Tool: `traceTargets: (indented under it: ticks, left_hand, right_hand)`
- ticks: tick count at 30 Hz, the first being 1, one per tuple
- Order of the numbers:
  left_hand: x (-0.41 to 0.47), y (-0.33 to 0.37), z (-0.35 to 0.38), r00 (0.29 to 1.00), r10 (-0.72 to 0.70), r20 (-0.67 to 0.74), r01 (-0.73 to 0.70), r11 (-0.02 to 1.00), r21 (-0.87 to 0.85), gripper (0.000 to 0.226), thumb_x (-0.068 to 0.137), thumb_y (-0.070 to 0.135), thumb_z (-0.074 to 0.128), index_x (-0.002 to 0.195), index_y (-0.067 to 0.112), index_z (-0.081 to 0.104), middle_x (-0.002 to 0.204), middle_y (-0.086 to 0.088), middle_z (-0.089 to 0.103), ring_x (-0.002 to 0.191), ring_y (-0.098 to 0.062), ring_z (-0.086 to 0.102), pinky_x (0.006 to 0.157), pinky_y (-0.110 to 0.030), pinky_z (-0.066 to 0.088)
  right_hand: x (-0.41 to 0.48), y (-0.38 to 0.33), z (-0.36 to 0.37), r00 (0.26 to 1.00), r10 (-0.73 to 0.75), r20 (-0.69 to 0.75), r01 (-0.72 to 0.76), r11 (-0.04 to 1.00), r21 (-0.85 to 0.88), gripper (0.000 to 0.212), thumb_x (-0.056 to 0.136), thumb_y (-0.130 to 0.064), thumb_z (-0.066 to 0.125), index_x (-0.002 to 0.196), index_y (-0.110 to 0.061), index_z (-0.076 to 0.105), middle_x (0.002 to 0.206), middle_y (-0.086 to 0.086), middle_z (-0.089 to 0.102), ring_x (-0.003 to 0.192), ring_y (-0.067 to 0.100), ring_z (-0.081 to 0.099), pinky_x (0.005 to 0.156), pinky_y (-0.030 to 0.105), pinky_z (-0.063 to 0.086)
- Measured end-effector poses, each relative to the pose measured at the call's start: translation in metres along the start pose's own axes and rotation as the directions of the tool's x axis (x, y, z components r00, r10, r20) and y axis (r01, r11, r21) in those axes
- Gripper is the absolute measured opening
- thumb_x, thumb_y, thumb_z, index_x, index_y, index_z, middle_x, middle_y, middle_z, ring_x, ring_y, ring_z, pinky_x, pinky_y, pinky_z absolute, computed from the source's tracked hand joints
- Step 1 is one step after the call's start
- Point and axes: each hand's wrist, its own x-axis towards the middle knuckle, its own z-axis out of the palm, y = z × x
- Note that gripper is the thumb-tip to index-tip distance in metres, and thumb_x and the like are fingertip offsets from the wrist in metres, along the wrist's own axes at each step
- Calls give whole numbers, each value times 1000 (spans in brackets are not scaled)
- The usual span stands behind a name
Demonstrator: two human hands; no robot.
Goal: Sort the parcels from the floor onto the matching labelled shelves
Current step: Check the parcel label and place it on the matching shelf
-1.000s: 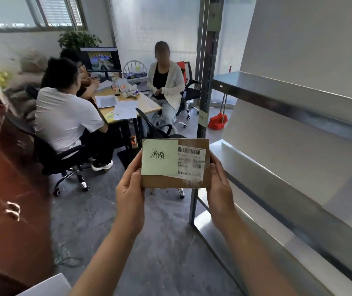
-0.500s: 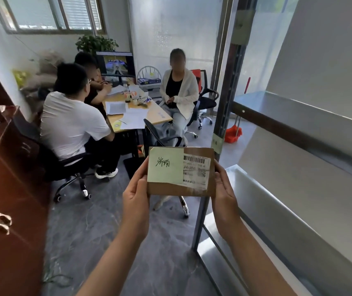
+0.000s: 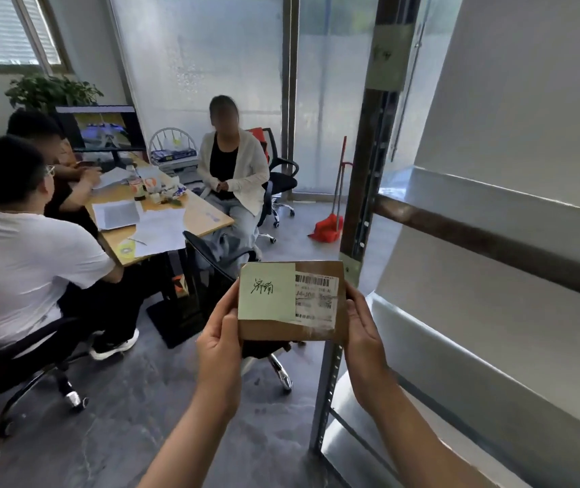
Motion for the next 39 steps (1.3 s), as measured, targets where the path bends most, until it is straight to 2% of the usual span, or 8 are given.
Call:
traceTargets:
  ticks: [3,9,12,15,25,33,36,39]
  left_hand:
    - [38,0,-15,998,-26,66,26,1000,-3,47,105,6,37,116,38,70,107,8,78,88,-4,73,62,-16,57]
    - [93,-4,-33,974,-103,202,109,994,-23,44,105,6,36,129,26,66,116,-8,74,83,-10,75,56,-20,58]
    - [110,-18,-38,962,-138,237,149,988,-29,47,106,9,36,124,36,69,122,-11,73,108,-37,69,75,-47,64]
    - [117,-34,-37,937,-183,296,183,983,28,49,105,11,36,123,41,69,124,-8,72,120,-48,60,94,-74,47]
    - [108,-75,3,926,-157,344,102,980,173,51,107,6,32,123,42,65,125,9,70,122,-20,62,108,-56,46]
    - [116,-91,36,856,-232,463,168,970,177,38,110,26,30,133,28,61,130,1,69,124,-21,63,109,-54,45]
    - [115,-101,43,826,-243,508,147,964,222,44,95,52,48,132,33,62,130,3,70,123,-20,63,106,-51,48]
    - [108,-113,45,814,-279,510,184,956,228,53,78,52,66,128,36,63,127,8,70,122,-15,64,103,-42,49]
  right_hand:
    - [11,3,25,996,-8,-87,7,1000,-10,37,110,-31,29,138,-42,50,137,-6,62,127,12,58,108,34,48]
    - [23,11,61,978,-3,-210,2,1000,-4,37,109,-32,30,138,-44,50,132,-12,66,125,7,59,110,35,45]
    - [24,18,67,965,-7,-261,10,1000,9,37,110,-27,31,139,-37,51,130,-10,67,122,6,62,107,30,48]
    - [20,26,63,949,1,-316,-1,1000,1,37,109,-27,31,138,-37,52,130,-9,68,122,6,63,103,30,49]
    - [27,53,13,922,22,-386,-20,1000,8,39,110,-15,28,140,-23,50,128,2,67,112,3,66,82,14,55]
    - [42,79,-28,908,31,-417,-77,993,-94,34,110,-15,29,123,-39,49,121,-10,64,112,1,61,82,6,51]
    - [41,86,-42,900,50,-434,-99,991,-92,33,109,-11,30,125,-34,49,117,-15,63,98,-14,64,76,4,50]
    - [39,98,-50,886,67,-459,-123,988,-94,35,109,-8,30,128,-32,47,121,-10,62,107,-1,61,79,5,51]
